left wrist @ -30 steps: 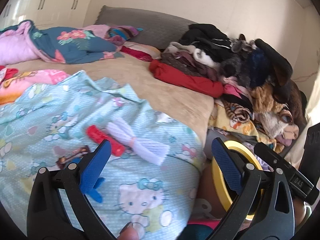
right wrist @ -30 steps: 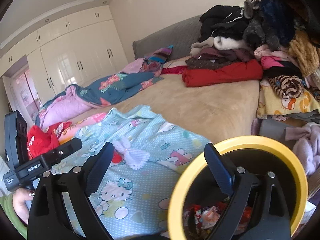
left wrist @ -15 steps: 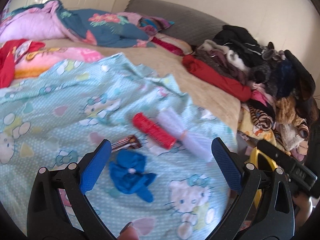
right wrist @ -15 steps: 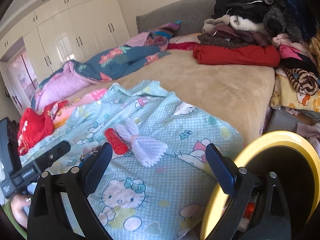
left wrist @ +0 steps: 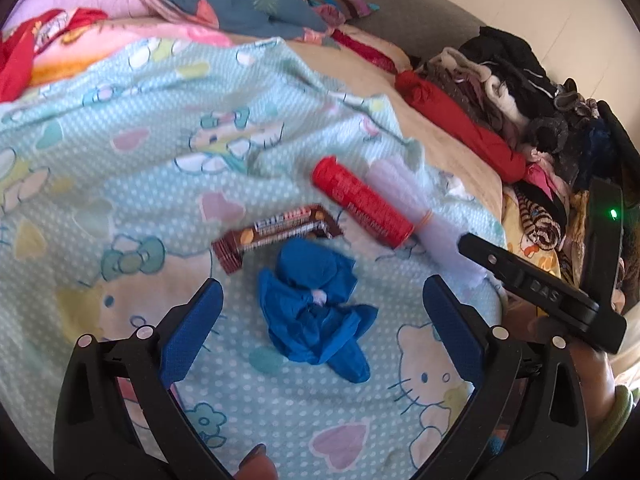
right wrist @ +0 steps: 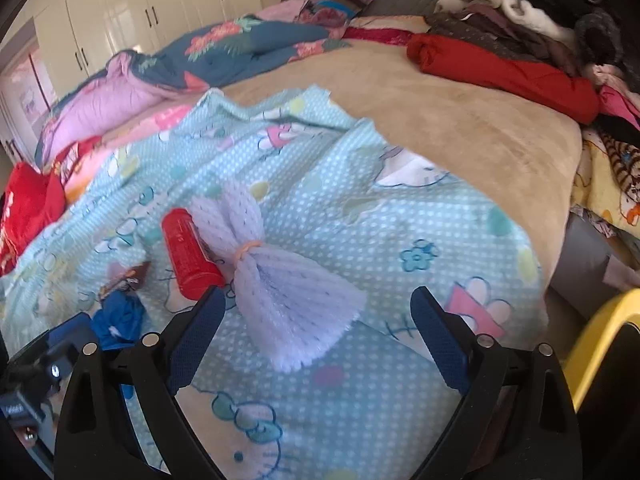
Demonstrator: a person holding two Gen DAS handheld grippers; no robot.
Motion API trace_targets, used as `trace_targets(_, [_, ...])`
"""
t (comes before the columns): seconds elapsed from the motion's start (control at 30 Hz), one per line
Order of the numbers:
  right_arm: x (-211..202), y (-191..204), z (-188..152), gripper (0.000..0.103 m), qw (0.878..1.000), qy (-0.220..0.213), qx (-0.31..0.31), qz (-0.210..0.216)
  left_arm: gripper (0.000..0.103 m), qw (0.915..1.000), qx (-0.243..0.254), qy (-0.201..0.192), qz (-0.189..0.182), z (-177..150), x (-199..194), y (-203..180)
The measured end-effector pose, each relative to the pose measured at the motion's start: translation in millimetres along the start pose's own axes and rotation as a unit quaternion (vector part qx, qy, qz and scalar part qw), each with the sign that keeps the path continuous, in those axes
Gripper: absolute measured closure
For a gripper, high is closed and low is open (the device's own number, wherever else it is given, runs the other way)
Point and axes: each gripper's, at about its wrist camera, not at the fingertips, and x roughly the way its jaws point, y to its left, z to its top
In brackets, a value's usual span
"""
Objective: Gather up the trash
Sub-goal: 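Move both tools back over the remaining trash on the sheet, then grasp the blue glove with the left tool while the right tool grasps the white mesh net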
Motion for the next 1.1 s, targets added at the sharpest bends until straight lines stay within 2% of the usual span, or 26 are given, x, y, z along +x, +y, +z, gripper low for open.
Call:
trace_targets(0.13, [18.3, -0.3, -1.0, 0.025, 1.000, 0.020, 0.006, -0.005, 0.018, 0.9999, 0.003, 0.011, 0.001, -3.9, 6.9, 0.4])
trace_targets(0.17, [18.7, 0.0, -1.7, 0.030, 1.000, 0.017, 0.005, -0.006, 0.020, 0.9999, 0.005, 0.013, 0.003, -5.0, 8.4, 0.7])
trace_targets(0.2, [18.5, 0.8, -1.7, 0.041, 1.000, 0.014, 0.003, -0.003, 0.022, 0.9999, 0.005, 0.013, 0.006, -4.9, 9.0, 0.8])
trace_targets(0.3, [17.0, 1.6, -2.6, 0.060, 1.000, 0.013, 0.009, 0.016, 0.031, 0.9996, 0.007, 0.017, 0.020, -5.4, 12.8, 1.7])
trace_targets(0.4, [9.5, 1.3, -6.0, 0.070, 1.000, 0.002, 0.015, 0.022, 0.038, 0.9993, 0.011, 0.018, 0.032, -6.0, 15.1, 2.3])
trace_targets(0.47, [1.9, -1.5, -9.1, 0.074, 0.999, -0.006, 0.030, 0.027, 0.043, 0.9990, 0.013, 0.018, 0.039, -6.6, 15.7, 2.5])
trace_targets(0.57, [-11.6, -8.0, -14.9, 0.076, 0.998, -0.021, 0.055, 0.032, 0.055, 0.9985, 0.015, 0.017, 0.049, -6.0, 16.3, 4.4])
trace_targets(0.63, [-20.8, -12.2, -19.0, 0.076, 0.997, -0.031, 0.069, 0.031, 0.075, 0.9978, 0.025, 0.017, 0.059, -6.3, 15.7, 3.9])
trace_targets(0.7, [-31.0, -16.2, -23.2, 0.076, 0.996, -0.042, 0.078, 0.029, 0.080, 0.9971, 0.038, 0.017, 0.064, -6.3, 14.3, 0.5])
trace_targets(0.83, [-53.1, -21.7, -29.7, 0.077, 0.993, -0.065, 0.089, 0.036, 0.084, 0.9968, 0.044, 0.011, 0.067, -4.5, 8.0, -4.2])
trace_targets(1.1, [-86.6, -32.3, -39.4, 0.077, 0.989, -0.092, 0.105, 0.047, 0.087, 0.9981, 0.040, -0.016, 0.044, 4.1, -13.9, -21.2])
